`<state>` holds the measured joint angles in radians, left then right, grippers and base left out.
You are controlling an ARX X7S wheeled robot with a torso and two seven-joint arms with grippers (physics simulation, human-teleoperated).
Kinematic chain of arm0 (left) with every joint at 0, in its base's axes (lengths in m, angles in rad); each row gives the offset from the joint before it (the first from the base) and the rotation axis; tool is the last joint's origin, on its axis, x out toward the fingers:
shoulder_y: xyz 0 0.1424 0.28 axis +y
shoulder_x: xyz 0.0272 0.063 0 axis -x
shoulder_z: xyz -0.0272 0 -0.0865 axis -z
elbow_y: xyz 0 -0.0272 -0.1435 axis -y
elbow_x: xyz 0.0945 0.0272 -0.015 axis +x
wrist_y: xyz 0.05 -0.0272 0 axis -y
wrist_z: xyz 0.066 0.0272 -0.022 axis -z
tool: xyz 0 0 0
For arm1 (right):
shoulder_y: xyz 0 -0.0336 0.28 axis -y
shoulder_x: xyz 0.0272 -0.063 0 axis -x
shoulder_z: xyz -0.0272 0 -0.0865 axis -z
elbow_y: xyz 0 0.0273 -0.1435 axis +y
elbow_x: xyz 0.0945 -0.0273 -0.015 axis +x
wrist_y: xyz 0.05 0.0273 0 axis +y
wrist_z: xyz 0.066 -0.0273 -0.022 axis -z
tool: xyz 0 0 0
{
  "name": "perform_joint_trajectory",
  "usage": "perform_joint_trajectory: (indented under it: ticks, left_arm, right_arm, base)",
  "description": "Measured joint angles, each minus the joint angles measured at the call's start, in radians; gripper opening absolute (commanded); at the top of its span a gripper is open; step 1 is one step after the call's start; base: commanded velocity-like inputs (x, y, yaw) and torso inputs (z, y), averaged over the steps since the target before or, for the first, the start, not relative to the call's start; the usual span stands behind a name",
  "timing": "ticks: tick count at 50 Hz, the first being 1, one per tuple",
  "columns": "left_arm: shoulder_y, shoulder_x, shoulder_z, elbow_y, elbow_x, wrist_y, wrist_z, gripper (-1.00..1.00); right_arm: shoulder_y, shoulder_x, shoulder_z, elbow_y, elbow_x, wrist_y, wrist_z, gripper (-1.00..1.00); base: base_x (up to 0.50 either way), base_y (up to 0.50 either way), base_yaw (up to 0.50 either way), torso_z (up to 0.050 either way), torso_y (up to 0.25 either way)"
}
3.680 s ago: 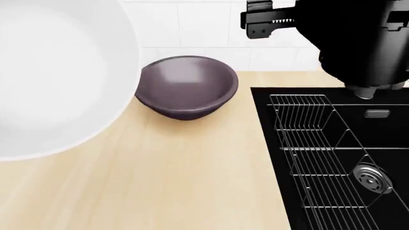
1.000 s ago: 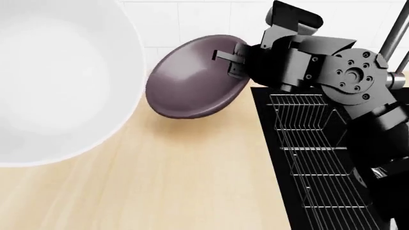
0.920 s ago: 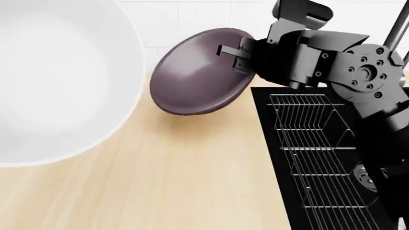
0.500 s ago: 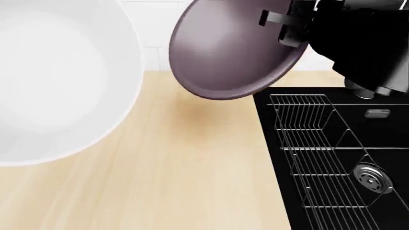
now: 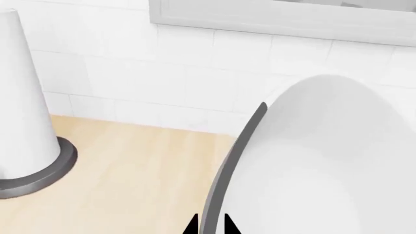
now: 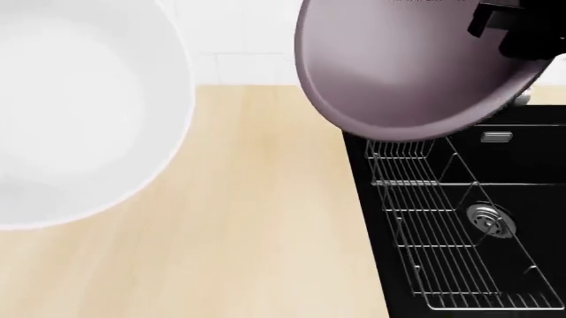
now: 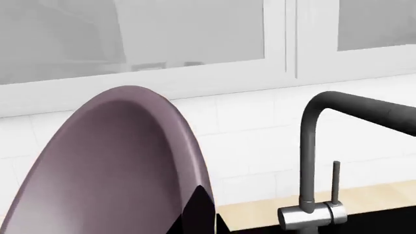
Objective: Stack the bowls in the sink.
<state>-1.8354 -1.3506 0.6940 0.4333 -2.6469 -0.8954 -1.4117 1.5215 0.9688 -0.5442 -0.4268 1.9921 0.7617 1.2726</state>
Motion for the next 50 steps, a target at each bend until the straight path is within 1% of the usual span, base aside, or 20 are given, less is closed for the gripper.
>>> perform_joint_trajectory:
  ticks: [12,19,29,50]
  left_arm:
    - [-0.013,-0.001,0.001,-0.006,0.003,-0.006,-0.007,-1.0]
    - [-0.022,-0.001,0.003,-0.008,0.004,-0.008,-0.011,-1.0]
    - [-0.024,-0.004,0.005,-0.007,0.008,-0.01,-0.008,-1.0]
    - [-0.032,0.0,0.012,-0.01,0.01,-0.013,-0.01,-1.0]
  right_arm:
    - [-0.051,0.098,0.045,-0.07,0.022,-0.02,-0.021,-1.0]
    - [-0.111,0.168,0.082,-0.107,0.029,-0.057,-0.045,-1.0]
    - [-0.221,0.272,0.138,-0.154,0.024,-0.135,-0.087,-1.0]
    - [-0.481,0.505,0.223,-0.211,0.003,-0.382,-0.195,-1.0]
  base:
    - [-0.49,-0.38,0.0,0.0,0.0]
    - [-0.26,-0.5,0.0,0.0,0.0]
    - [-0.02,-0.5,0.0,0.0,0.0]
    - [0.1,-0.5,0.0,0.0,0.0]
